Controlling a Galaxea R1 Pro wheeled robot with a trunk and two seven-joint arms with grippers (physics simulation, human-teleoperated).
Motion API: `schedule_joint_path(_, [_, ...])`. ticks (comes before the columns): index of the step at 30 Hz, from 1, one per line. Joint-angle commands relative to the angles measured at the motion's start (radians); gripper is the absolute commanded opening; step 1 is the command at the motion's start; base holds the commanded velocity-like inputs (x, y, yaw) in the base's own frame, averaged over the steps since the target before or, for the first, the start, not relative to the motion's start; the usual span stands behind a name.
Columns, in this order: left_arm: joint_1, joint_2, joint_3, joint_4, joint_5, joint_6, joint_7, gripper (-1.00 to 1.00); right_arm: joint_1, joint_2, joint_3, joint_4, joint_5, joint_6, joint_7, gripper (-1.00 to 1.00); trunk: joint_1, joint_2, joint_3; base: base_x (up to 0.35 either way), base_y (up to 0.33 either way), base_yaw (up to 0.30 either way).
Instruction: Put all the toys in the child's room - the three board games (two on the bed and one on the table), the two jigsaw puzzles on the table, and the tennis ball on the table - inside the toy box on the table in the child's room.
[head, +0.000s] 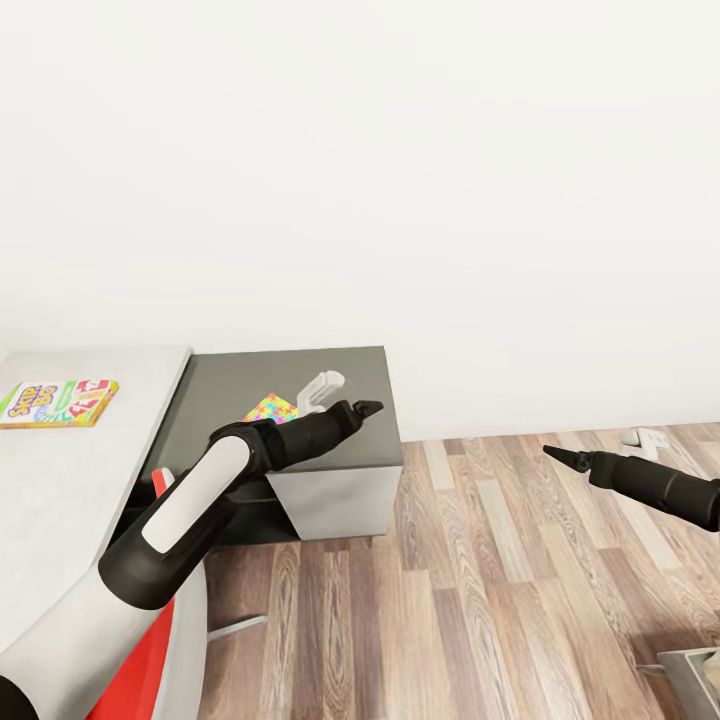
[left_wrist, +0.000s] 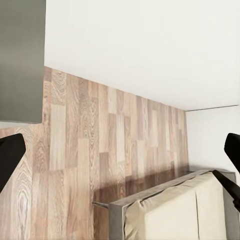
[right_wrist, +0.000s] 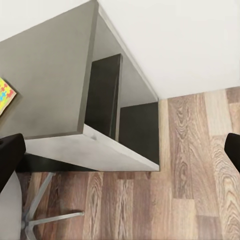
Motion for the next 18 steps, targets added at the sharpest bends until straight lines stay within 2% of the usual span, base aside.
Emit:
schedule_joint_path(1, [-0.001, 0.0, -0.001, -0.001, 0.007, -0.001, 0.007, 1.0, -0.001, 0.0, -0.001, -0.001, 0.006, 0.008, 0.008, 1.0, 0.001, -0.002, -0.002, 0.013, 0.008, 0.0])
schedule_joint_path(11, [-0.002, 0.001, -0.002, -0.001, 0.007, 0.0, 0.006, 1.0, -0.001, 0.0, -0.002, -0.001, 0.006, 0.012, 0.008, 1.0, 0.001, -0.002, -0.002, 0.005, 0.002, 0.0])
schedule_joint_path(18, [-0.001, 0.001, -0.002, -0.001, 0.006, 0.0, 0.007, 1.0, -0.001, -0.001, -0.003, -0.001, 0.006, 0.012, 0.008, 1.0, 0.001, -0.002, -0.002, 0.079, -0.003, 0.0])
